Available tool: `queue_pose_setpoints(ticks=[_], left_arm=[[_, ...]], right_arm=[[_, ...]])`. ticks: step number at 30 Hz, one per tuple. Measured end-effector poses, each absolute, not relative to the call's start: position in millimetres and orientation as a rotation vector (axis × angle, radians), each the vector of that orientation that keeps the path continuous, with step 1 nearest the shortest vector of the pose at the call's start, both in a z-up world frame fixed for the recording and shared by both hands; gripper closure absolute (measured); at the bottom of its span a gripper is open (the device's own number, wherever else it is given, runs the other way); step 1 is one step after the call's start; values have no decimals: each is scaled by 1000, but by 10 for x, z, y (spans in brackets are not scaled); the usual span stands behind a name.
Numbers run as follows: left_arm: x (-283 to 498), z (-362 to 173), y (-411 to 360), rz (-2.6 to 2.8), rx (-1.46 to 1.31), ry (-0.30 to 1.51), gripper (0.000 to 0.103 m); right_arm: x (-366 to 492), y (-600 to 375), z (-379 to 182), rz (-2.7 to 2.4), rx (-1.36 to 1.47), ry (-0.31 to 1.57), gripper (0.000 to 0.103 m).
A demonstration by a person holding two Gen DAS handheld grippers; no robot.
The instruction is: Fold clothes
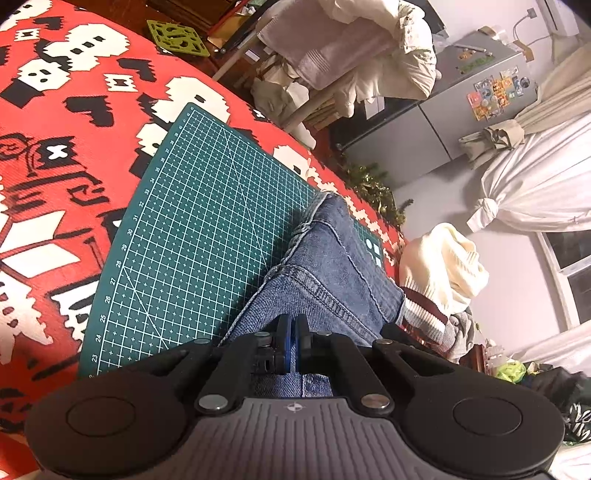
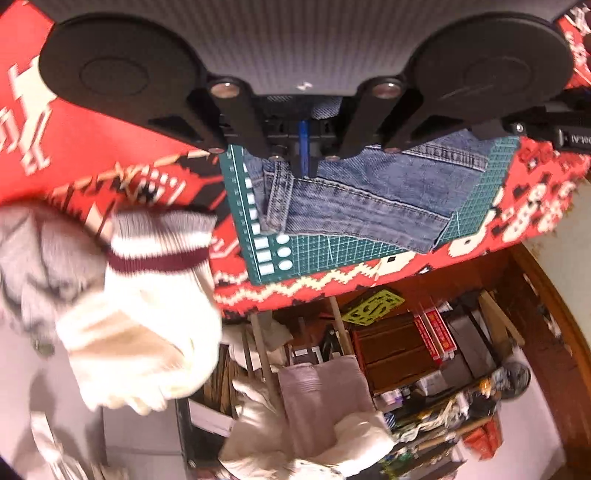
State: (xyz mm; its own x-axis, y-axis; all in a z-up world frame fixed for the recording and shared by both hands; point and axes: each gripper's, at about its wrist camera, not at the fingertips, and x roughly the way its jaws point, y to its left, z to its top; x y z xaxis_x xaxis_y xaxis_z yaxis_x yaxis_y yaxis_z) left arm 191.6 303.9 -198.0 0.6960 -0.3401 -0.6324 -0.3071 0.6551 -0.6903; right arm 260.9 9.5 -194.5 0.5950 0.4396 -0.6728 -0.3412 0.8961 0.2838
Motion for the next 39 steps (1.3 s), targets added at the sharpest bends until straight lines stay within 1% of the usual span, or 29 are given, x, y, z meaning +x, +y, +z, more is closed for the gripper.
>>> queue_pose_setpoints(ticks=[3, 5, 6, 10, 12, 14, 17, 19, 22, 28, 30, 36, 39], left_arm=[[1906, -1959, 3033, -22, -880, 830, 102], [1904, -1937, 3040, -23, -882, 825, 102], [1903, -1928, 3044, -24, -881, 822, 101], [1898, -1867, 3048, -20, -844, 807, 101], [1890, -1836, 3055, -9, -821, 797, 99], [1886, -1816, 3063, 1, -806, 789, 99], [1901, -1824, 3068, 4, -796, 792, 99], [1908, -1826, 3064, 6, -786, 793, 99], [1914, -1824, 3060, 6, -775, 795, 99], [1927, -1845, 3025, -4, -752, 807, 99], [1936, -1891, 3018, -11, -761, 823, 99], [1942, -1899, 2968, -29, -745, 837, 99], [1953, -1924, 2948, -48, -758, 854, 99]], right_arm=[[2576, 22, -1864, 440, 167, 794, 103], [2536, -18, -1783, 420, 143, 759, 103], [2526, -40, -1754, 412, 135, 746, 97], [2603, -152, -1792, 413, 166, 767, 94], [2642, -198, -1844, 437, 229, 785, 87], [2666, -199, -1877, 450, 256, 792, 85], [2681, -100, -1910, 446, 178, 797, 85], [2675, -42, -1952, 448, 137, 797, 91], [2655, 7, -1975, 428, 121, 770, 93], [2674, 28, -2003, 431, 97, 757, 92], [2669, -7, -1979, 424, 104, 753, 89], [2478, -64, -1713, 413, 73, 681, 89], [2375, 66, -1662, 525, 105, 708, 90]])
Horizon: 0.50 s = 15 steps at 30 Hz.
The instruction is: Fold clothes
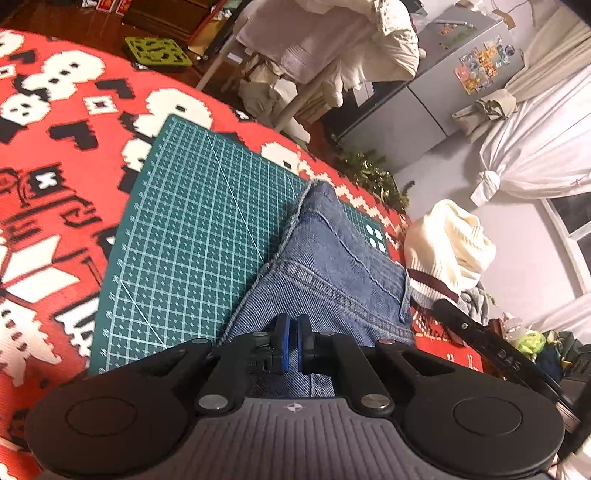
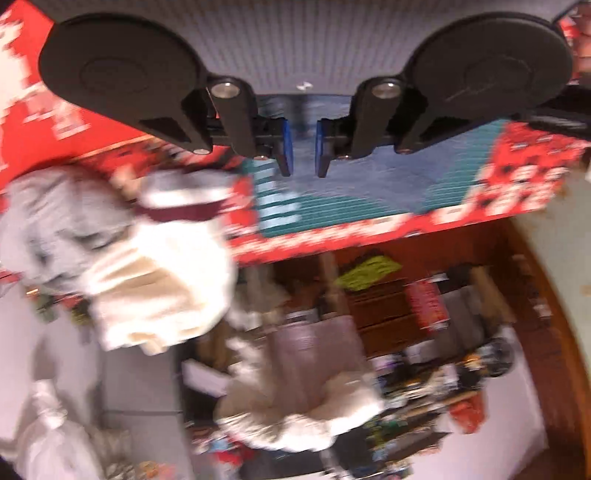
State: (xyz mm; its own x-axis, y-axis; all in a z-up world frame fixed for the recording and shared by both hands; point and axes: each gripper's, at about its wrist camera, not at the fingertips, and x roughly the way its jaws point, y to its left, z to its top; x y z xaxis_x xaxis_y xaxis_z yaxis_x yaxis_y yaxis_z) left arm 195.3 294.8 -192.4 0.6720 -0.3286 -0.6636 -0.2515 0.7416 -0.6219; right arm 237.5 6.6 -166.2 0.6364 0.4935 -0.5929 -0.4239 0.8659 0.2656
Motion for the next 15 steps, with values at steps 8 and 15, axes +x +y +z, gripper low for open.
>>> queue_pose_setpoints(ticks=[8, 15], left_arm=[[1964, -1953, 2921, -64, -758, 878, 99], [1979, -1984, 2927, -57, -752, 898, 101]], right_arm=[[2179, 619, -1962, 654, 31, 820, 95], [2288, 410, -2019, 547, 26, 835, 103]])
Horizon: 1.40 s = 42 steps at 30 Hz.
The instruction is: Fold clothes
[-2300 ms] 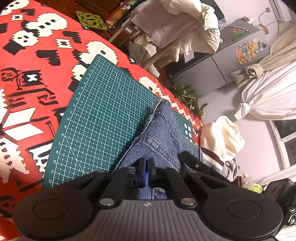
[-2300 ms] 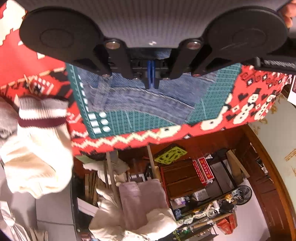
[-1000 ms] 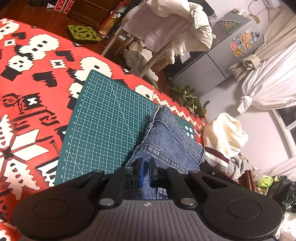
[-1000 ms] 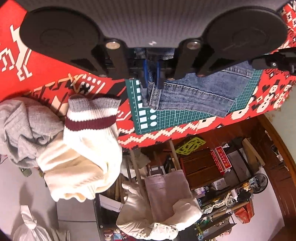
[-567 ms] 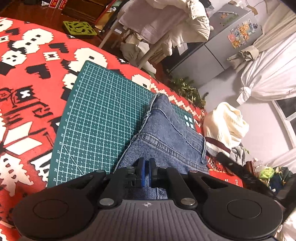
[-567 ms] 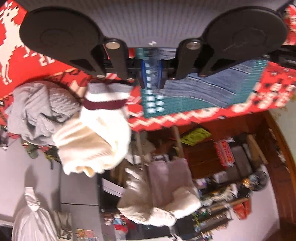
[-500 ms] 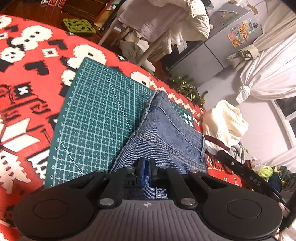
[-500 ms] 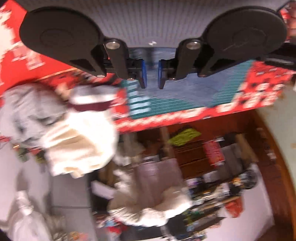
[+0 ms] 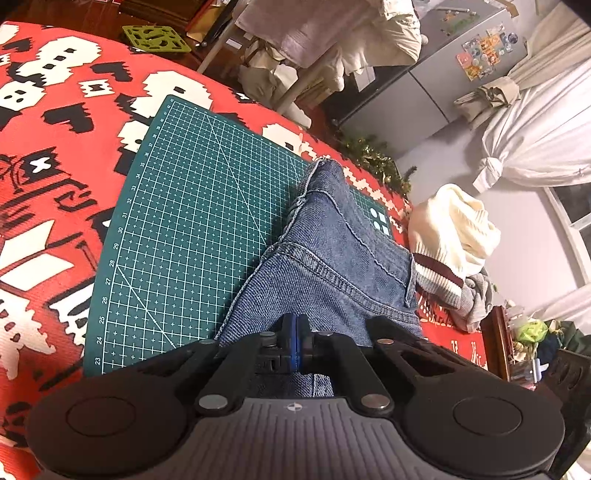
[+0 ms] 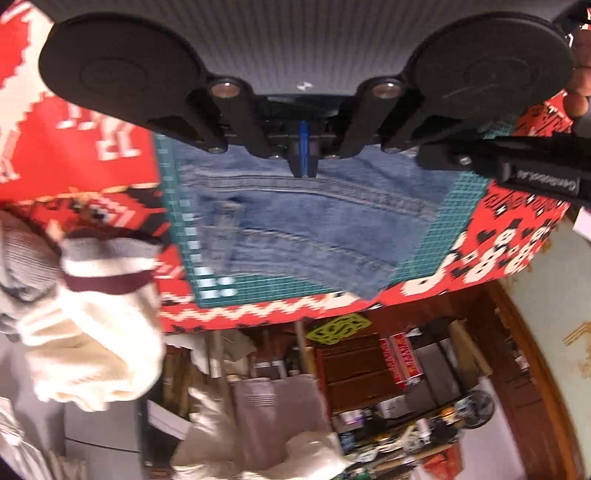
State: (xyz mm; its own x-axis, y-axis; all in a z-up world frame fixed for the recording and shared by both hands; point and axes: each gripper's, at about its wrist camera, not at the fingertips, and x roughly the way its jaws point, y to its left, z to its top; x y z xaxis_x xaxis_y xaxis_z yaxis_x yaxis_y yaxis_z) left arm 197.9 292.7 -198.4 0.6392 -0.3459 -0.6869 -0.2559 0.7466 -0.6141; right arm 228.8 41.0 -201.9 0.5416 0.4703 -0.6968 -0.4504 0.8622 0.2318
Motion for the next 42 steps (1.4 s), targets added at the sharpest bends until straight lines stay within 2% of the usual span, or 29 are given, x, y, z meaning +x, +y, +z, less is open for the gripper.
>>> queue_pose_setpoints(ticks=[8, 14, 19, 25, 33, 42], left_arm=[[1957, -1932, 2924, -51, -750, 909, 101], [1842, -1734, 2912, -29, -718, 897, 100], [1485, -1465, 2962, -18, -726, 838, 100], [1008, -1494, 3067, 8, -792, 862, 100], [1058, -1701, 3038, 38, -879, 839, 100], [1201, -1960, 3121, 154, -925, 874, 100]], right_arm=[[2347, 102, -1984, 468, 71, 816, 103], [2096, -192, -1727, 478, 150, 786, 101], [1809, -429, -1650, 495, 230, 808, 100], [1556, -585, -1638, 519, 315, 856, 100], [1626, -320, -1754, 645, 361, 861, 100], [1768, 583, -1940, 887, 377, 924, 100]])
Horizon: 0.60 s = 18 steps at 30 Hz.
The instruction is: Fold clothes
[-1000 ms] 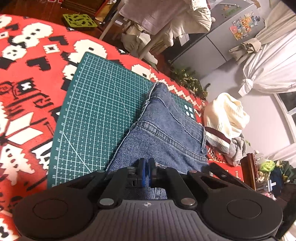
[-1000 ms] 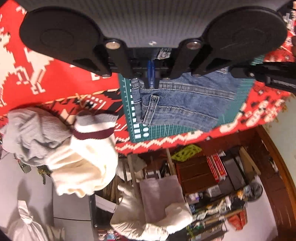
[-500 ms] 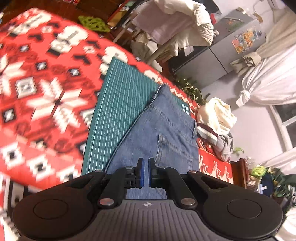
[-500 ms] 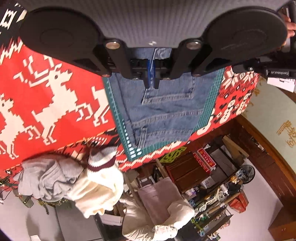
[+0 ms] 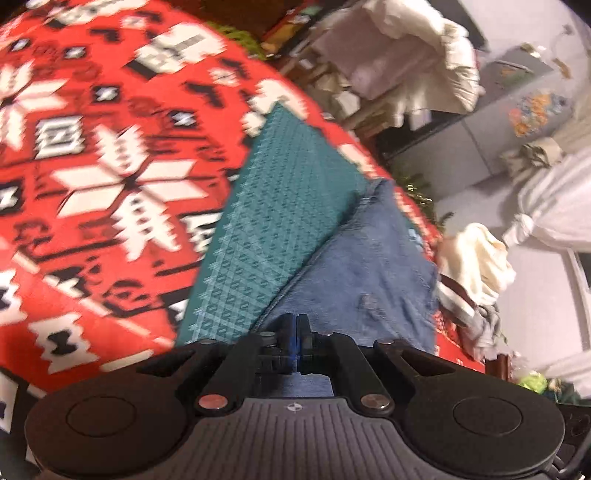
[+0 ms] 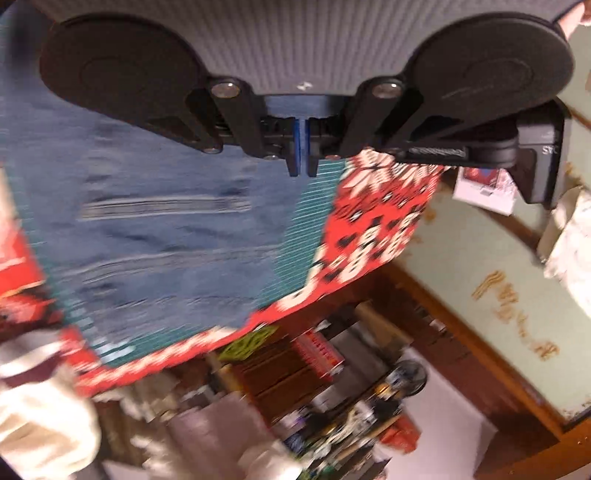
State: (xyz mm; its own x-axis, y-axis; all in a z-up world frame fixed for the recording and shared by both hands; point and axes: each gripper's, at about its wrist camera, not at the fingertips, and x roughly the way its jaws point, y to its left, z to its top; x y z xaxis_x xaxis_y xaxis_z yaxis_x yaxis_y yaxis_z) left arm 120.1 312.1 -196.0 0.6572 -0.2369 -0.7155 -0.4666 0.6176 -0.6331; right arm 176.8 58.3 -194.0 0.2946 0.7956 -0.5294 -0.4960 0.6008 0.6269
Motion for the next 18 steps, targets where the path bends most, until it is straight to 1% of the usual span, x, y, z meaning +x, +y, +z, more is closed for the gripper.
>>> queue_pose_setpoints(ticks=[5, 8, 18], left_arm=[[1136, -1947, 3148, 185, -946, 896, 100], [1100, -1956, 3164, 191, -964, 904, 100], [1019, -1960, 3201, 217, -969, 925, 100]], right_arm=[[1881, 962, -2090, 906, 342, 975, 100], [1959, 1028, -2213, 887, 353, 996, 103], [2194, 1093, -2311, 828, 378, 933, 103]])
